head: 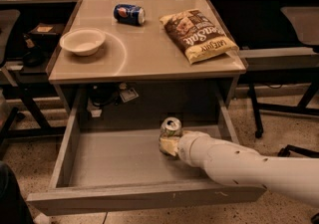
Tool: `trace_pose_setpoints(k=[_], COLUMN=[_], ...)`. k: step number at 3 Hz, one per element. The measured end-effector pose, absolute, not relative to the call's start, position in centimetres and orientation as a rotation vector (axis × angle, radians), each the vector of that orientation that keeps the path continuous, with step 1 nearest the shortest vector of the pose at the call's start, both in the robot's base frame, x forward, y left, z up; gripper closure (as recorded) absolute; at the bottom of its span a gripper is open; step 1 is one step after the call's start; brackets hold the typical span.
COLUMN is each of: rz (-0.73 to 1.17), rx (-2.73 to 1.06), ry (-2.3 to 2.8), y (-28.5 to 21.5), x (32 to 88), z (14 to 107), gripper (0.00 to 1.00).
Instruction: Place 7up can into top drawer
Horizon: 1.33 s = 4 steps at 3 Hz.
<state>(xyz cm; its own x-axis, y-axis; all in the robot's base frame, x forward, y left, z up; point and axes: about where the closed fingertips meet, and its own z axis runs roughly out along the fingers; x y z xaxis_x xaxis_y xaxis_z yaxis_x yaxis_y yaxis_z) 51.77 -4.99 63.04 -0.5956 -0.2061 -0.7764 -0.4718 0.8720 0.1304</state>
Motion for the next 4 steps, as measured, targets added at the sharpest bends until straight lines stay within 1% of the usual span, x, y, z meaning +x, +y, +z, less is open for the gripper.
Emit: trace_pose_setpoints(k=[2,3,4], rz=[0.413,0.413,0.413], rx=[-0.487,-0.487,-0.487], ry=[2.215,2.215,2.215], y=[-4.99,-4.99,-4.99], x=[51.77,51.77,51.77], z=[63.04,63.05,63.05], gripper=[0.11,0.0,0.0])
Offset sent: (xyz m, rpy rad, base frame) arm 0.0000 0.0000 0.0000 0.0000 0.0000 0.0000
